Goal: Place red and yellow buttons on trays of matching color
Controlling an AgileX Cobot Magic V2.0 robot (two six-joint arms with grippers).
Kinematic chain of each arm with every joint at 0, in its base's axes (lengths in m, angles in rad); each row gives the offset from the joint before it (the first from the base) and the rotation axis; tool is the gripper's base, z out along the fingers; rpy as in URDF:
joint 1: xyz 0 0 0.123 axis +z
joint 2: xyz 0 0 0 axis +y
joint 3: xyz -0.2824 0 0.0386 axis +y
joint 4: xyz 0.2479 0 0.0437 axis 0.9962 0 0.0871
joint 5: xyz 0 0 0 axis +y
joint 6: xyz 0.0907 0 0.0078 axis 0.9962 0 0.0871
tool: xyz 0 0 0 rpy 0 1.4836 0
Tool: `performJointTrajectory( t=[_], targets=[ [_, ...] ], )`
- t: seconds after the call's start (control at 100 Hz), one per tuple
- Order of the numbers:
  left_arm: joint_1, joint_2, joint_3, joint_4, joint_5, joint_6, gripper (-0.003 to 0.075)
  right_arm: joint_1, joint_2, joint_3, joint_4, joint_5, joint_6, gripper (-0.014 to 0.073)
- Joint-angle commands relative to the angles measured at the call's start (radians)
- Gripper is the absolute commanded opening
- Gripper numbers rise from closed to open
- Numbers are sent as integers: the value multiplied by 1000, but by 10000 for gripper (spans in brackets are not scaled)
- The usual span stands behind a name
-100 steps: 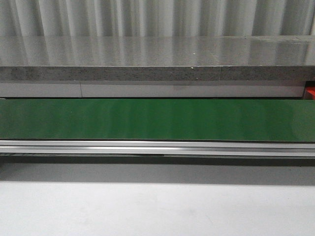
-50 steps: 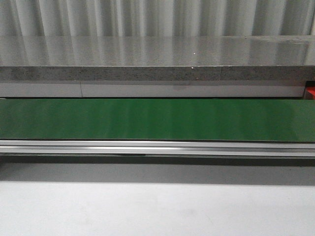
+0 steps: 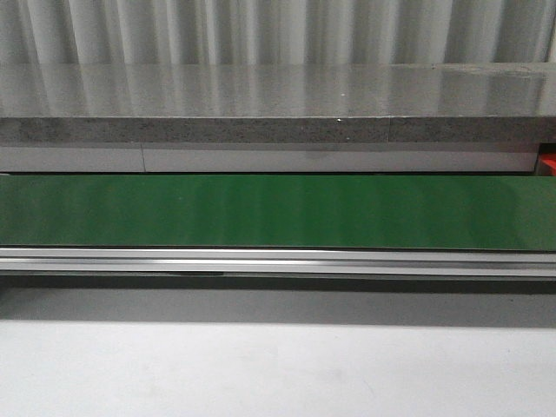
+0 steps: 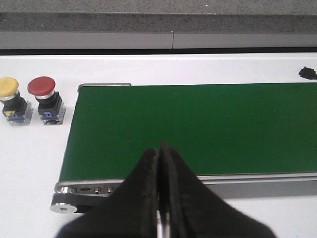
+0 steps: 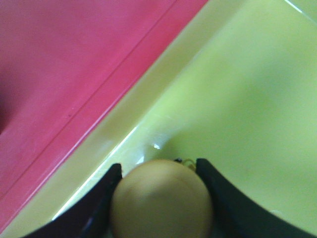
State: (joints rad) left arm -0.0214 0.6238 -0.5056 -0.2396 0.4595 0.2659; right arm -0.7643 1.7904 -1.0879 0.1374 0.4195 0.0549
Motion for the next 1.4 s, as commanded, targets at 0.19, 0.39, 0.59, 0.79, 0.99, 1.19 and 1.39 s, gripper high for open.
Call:
performJointTrajectory(
  t=[0.19, 0.39, 0.59, 0.79, 0.99, 1.19, 1.39],
  targets=[
    [-6, 3, -25, -19, -68, -11, -20, -8, -54, -28, 8, -40, 0, 598],
    [-6, 3, -25, -19, -68, -11, -20, 2, -133, -30, 20, -41, 0, 599],
    [-6, 3, -25, -19, -68, -11, -20, 82, -291, -30, 20, -43, -1, 599],
    [-6, 3, -25, -19, -68, -11, -20, 261, -460, -30, 20, -42, -64, 599],
    [-6, 3, -25, -19, -68, -11, -20, 487, -589, -19, 20, -6, -145, 599],
    [-6, 3, -25, -19, -68, -11, -20, 644, -715, 88, 20, -17, -187, 595],
    [-6, 3, -25, -19, -68, -11, -20, 742, -871, 233, 20, -11, -187, 589]
  ],
)
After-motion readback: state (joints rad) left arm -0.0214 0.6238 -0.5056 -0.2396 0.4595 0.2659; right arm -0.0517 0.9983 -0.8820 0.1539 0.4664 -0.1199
